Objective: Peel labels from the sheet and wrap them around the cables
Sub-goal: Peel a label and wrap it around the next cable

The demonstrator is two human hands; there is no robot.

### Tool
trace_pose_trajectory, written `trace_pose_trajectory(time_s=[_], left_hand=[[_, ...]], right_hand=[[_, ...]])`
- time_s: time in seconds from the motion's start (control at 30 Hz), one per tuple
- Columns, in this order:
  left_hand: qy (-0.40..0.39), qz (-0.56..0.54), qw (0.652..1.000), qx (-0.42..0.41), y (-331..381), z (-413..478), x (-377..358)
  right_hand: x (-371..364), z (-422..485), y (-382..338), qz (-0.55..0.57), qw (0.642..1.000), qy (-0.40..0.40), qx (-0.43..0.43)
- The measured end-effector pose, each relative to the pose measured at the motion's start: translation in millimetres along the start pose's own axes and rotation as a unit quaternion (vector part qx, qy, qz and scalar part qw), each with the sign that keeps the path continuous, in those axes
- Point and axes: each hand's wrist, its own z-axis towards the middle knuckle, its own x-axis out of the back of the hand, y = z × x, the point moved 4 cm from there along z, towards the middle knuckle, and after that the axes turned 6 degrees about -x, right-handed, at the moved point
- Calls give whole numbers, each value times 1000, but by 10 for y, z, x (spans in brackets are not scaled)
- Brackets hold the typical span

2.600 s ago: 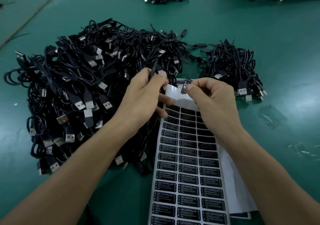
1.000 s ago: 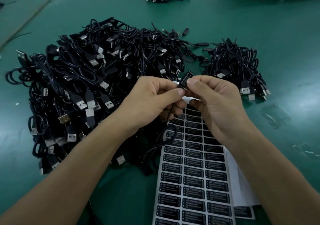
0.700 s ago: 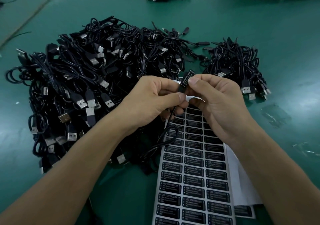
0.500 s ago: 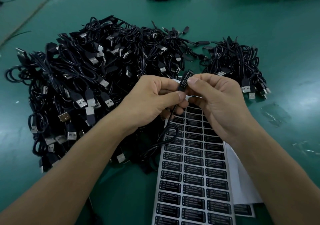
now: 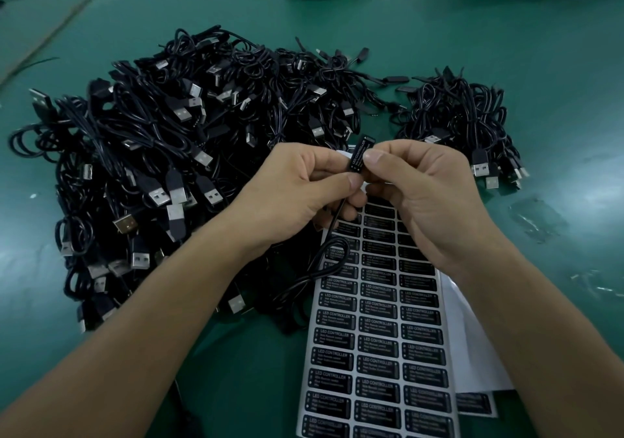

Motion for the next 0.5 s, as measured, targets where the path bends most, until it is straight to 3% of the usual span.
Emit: trace_pose_trajectory(time_s=[0.5], left_hand=[[-3,4,1000,-11,6,-15,0]], right_hand=[[6,1,12,-18,999,22,14]])
